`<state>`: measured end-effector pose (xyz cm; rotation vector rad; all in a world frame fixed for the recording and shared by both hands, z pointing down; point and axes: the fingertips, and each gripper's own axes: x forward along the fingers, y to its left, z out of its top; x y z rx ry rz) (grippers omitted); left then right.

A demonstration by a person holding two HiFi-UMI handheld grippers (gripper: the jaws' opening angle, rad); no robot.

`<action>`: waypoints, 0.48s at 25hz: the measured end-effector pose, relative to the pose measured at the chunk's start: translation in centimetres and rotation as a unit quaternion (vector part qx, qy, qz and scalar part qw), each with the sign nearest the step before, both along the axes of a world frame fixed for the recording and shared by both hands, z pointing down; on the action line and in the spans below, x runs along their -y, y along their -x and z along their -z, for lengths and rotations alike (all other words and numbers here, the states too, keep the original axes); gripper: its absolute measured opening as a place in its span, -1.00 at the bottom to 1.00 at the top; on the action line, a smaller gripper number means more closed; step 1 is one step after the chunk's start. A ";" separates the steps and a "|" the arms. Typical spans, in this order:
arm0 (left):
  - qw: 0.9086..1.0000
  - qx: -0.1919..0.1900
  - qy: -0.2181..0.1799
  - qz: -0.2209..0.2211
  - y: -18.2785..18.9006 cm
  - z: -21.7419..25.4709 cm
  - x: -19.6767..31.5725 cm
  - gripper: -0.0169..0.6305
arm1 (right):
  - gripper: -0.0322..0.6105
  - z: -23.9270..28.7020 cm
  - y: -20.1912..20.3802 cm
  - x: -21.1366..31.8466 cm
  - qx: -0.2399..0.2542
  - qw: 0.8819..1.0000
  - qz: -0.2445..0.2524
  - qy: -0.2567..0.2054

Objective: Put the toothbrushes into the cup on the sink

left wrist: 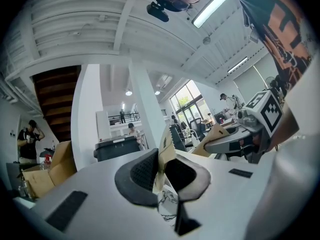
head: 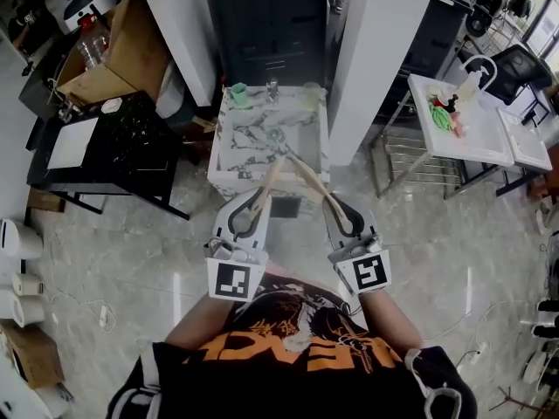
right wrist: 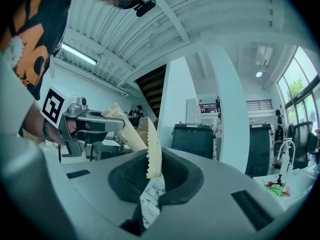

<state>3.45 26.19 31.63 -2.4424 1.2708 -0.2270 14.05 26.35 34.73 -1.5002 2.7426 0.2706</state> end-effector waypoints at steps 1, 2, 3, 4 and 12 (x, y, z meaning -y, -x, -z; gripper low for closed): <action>1.000 -0.001 0.001 0.001 0.2 -0.1 0.3 -0.81 | -0.77 0.0 0.1 0.3 -0.002 1.000 0.001 0.000; 1.000 -0.003 0.002 0.003 0.4 -0.3 0.7 -0.81 | -0.77 -0.1 0.2 0.7 -0.003 1.000 0.002 0.001; 1.000 -0.006 0.004 0.006 0.6 -0.5 1.2 -0.81 | -0.77 -0.2 0.3 1.2 -0.006 1.000 0.002 0.003; 1.000 -0.009 0.007 0.008 0.9 -0.7 1.7 -0.81 | -0.77 -0.5 0.4 1.7 -0.009 1.000 0.002 0.007; 0.999 -0.019 0.031 0.008 2.6 -2.7 7.1 -0.81 | -0.77 -1.8 1.5 7.0 -0.014 1.000 -0.007 0.024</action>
